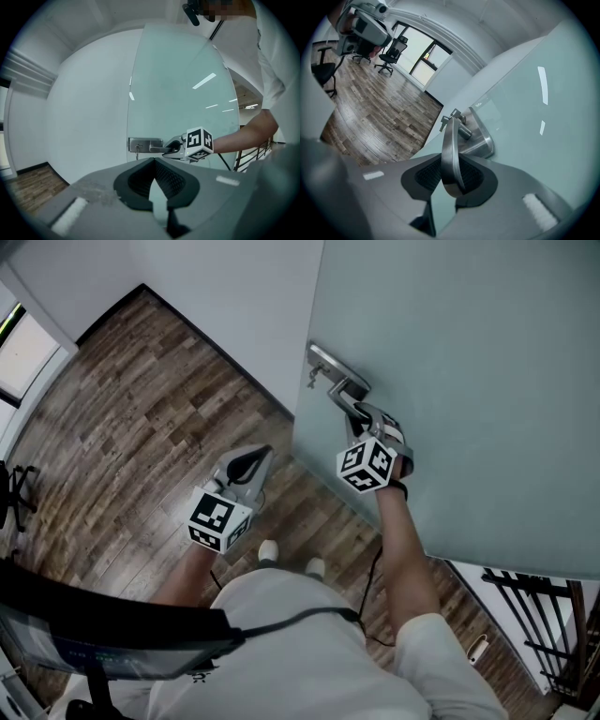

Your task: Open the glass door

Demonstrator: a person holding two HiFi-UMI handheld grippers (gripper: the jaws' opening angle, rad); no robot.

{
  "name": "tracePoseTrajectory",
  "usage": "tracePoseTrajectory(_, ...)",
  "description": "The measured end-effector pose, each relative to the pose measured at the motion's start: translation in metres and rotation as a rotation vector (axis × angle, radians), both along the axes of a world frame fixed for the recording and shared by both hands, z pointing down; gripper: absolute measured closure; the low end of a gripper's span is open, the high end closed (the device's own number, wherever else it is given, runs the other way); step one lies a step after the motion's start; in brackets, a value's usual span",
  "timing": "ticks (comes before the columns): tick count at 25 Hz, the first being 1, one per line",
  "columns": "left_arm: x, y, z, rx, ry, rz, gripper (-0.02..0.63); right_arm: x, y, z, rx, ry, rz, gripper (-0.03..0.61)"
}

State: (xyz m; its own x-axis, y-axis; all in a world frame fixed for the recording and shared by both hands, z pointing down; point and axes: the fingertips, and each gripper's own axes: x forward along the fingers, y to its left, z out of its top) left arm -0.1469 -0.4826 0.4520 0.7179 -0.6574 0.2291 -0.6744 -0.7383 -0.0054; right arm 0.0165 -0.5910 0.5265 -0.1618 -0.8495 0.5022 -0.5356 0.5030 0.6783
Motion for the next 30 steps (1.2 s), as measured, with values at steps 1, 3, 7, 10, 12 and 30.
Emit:
tracePoseTrajectory(1,-0.002,0.000,0.001,-0.001,-0.001,-0.002,0.612,0.000,-0.001,0.001,-0.001,0.001,0.001,0.495)
tracePoseTrajectory(3,-0.004,0.001,0.002,-0.002,-0.004,-0.006,0.612,0.002,-0.005,0.003,-0.005,0.000,0.006,0.495)
tracePoseTrajectory(7,-0.009,0.000,0.004,-0.003,-0.008,-0.017,0.612,0.006,-0.013,0.005,-0.008,-0.004,0.017,0.495)
tracePoseTrajectory(10,-0.012,-0.001,0.005,-0.004,-0.011,-0.025,0.612,0.005,-0.015,0.006,-0.010,-0.016,0.014,0.495)
tracePoseTrajectory(12,-0.013,-0.003,0.005,-0.002,-0.010,-0.026,0.612,0.004,-0.017,0.006,-0.012,-0.031,0.017,0.495)
tracePoseTrajectory(30,0.012,-0.003,-0.018,0.008,0.037,0.002,0.612,0.026,0.055,-0.032,-0.032,-0.443,0.128,0.551)
